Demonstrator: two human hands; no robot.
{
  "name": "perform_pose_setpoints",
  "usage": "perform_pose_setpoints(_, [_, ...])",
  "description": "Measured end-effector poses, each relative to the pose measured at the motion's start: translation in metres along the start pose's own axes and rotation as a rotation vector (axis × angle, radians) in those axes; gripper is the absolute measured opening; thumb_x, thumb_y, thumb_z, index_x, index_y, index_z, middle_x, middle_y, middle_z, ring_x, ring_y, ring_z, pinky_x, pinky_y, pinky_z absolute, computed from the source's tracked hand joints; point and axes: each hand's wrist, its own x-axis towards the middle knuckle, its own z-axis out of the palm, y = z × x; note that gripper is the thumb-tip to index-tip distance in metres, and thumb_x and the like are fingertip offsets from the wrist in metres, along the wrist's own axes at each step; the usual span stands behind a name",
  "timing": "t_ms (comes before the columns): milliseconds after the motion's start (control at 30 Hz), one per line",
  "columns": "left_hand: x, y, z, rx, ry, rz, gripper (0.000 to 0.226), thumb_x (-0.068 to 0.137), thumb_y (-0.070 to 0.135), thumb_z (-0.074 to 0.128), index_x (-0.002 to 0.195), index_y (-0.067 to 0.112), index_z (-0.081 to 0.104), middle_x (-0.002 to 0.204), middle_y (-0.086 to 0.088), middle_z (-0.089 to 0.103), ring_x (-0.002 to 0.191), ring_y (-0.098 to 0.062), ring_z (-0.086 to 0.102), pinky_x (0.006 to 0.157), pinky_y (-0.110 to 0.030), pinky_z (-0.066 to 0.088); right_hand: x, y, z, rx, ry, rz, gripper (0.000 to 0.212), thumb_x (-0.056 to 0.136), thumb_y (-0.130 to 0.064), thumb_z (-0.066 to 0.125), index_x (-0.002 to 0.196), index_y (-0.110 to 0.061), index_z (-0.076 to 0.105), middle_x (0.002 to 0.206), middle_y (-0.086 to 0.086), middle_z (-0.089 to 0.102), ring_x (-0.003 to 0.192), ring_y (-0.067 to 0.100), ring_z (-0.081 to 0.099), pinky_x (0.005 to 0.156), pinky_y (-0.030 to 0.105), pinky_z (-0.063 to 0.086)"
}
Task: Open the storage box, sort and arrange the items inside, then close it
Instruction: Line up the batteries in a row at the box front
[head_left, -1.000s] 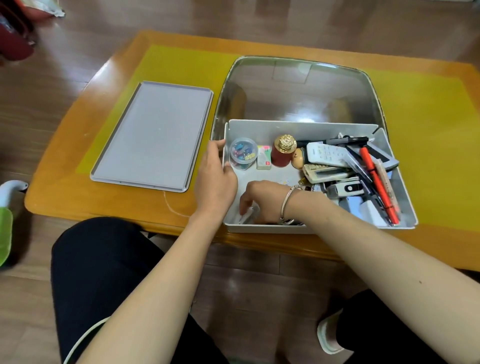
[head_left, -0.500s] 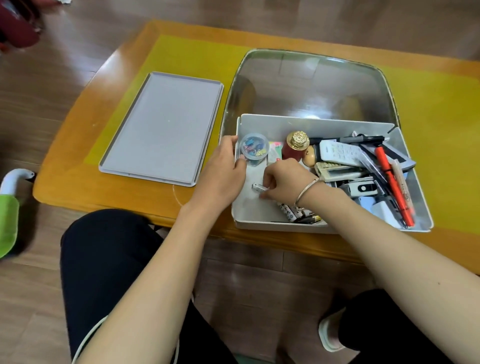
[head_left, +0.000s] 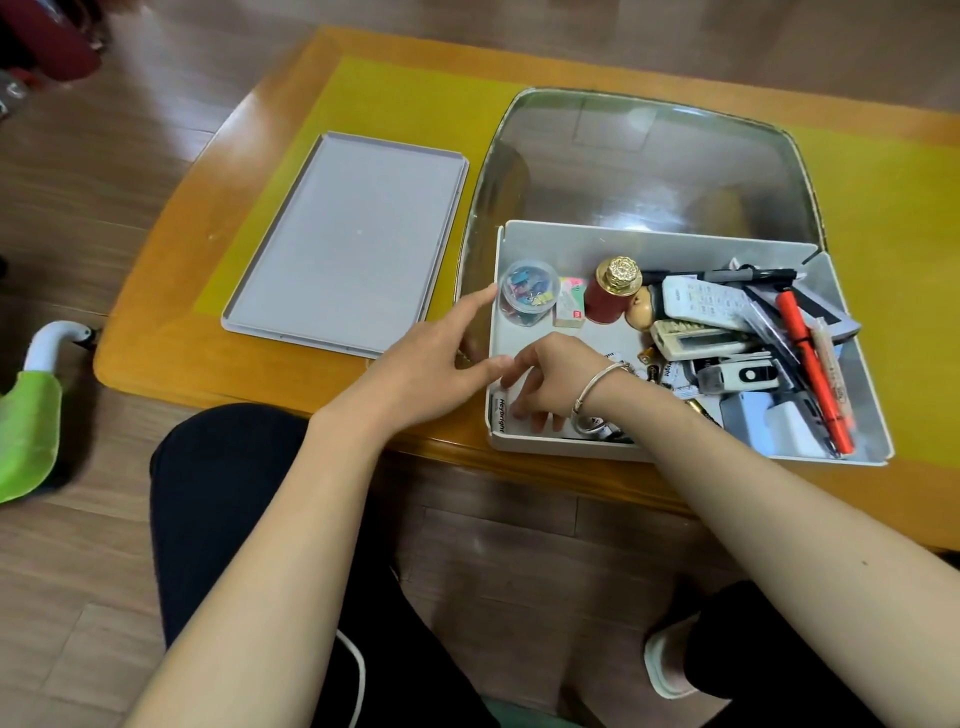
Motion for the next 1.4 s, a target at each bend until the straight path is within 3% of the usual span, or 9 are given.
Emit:
perform_pose_setpoints(133, [-0.001,0.000,0.001,-0.011,-0.031,0.000,0.075,0.091,0.043,0.057,0.150,0.040,0.012,0.086,0.011,0.058,0.080,-0.006,0.058,0.071,-0.015,0.047,-0.001,-0.002,0.003,-0.065,-0.009,-0.055,0.029,0.073,-0.014,0.075,0.100,-0.017,0.065,0.077,0.001,0.073,0.055,0.009,0.066,0.055,0.021,0.054])
perform_pose_setpoints(267, [-0.001,0.000,-0.002,-0.033,-0.082,-0.012,0.081,0.088,0.045,0.062,0.150,0.042,0.009,0.087,0.012,0.057,0.080,-0.006,0.057,0.067,-0.010,0.043,-0.003,-0.005,0.005,-0.194,0.016,-0.128,0.026,0.070,-0.026,0.080,0.086,-0.024,0.059,0.072,-0.007,0.068,0.051,-0.004,0.051,0.049,0.010,0.038])
perform_pose_setpoints(567, [-0.005,-0.001,-0.002,-0.068,-0.099,-0.040,0.084,0.086,0.048,0.063,0.148,0.047,0.008,0.089,0.010,0.057,0.082,-0.007,0.058,0.064,-0.011,0.046,0.002,-0.005,0.010,-0.198,0.072,-0.091,0.044,0.066,-0.033,0.082,0.098,-0.017,0.056,0.090,0.003,0.070,0.086,0.019,0.062,0.073,0.028,0.049])
perform_pose_setpoints(667, [-0.008,-0.002,0.002,-0.110,-0.087,-0.038,0.081,0.087,0.046,0.062,0.148,0.049,0.009,0.088,0.012,0.057,0.077,-0.005,0.059,0.059,-0.010,0.045,0.000,-0.003,0.008,-0.164,0.022,-0.109,0.037,0.069,-0.027,0.081,0.096,-0.018,0.057,0.083,-0.002,0.073,0.078,0.009,0.066,0.060,0.015,0.042])
perform_pose_setpoints(767, [-0.011,-0.004,0.005,-0.189,-0.074,-0.050,0.077,0.089,0.044,0.061,0.145,0.054,0.010,0.088,0.009,0.059,0.080,-0.007,0.060,0.063,-0.016,0.049,-0.003,-0.002,0.006,-0.136,0.005,-0.127,0.036,0.071,-0.025,0.080,0.100,-0.017,0.060,0.078,-0.005,0.073,0.051,-0.009,0.057,0.051,0.011,0.037])
perform_pose_setpoints(933, [-0.012,-0.005,0.011,-0.236,-0.040,-0.056,0.075,0.090,0.040,0.060,0.145,0.056,0.011,0.089,0.009,0.058,0.071,-0.009,0.061,0.058,-0.018,0.053,-0.009,0.002,-0.007,-0.050,0.049,-0.128,0.037,0.076,-0.018,0.076,0.108,-0.019,0.056,0.076,-0.002,0.072,0.038,0.002,0.056,0.042,0.012,0.044])
perform_pose_setpoints(1100, [-0.012,-0.007,0.016,-0.243,-0.001,-0.045,0.073,0.090,0.043,0.058,0.143,0.059,0.010,0.104,0.027,0.051,0.076,0.000,0.059,0.057,-0.011,0.047,-0.022,0.018,-0.033,-0.204,0.284,-0.038,0.015,0.072,-0.024,0.079,0.076,-0.018,0.065,0.062,-0.012,0.058,0.053,0.000,0.053,0.064,0.021,0.047])
perform_pose_setpoints(1233, [-0.013,-0.010,0.019,-0.298,0.021,-0.058,0.072,0.091,0.040,0.059,0.144,0.058,0.014,0.108,0.024,0.052,0.080,-0.011,0.059,0.061,-0.006,0.046,-0.026,0.028,-0.030,-0.445,0.218,0.056,0.021,0.070,-0.035,0.078,0.066,-0.017,0.068,0.064,-0.002,0.061,0.067,0.016,0.055,0.068,0.025,0.045])
perform_pose_setpoints(1400, [-0.014,-0.011,0.023,-0.340,0.056,-0.042,0.070,0.091,0.037,0.060,0.144,0.056,0.019,0.105,0.022,0.052,0.070,0.000,0.052,0.063,-0.006,0.045,-0.021,0.029,-0.014,-0.601,0.171,0.099,0.033,0.067,-0.041,0.073,0.058,-0.018,0.051,0.057,0.000,0.047,0.066,0.023,0.054,0.058,0.025,0.044])
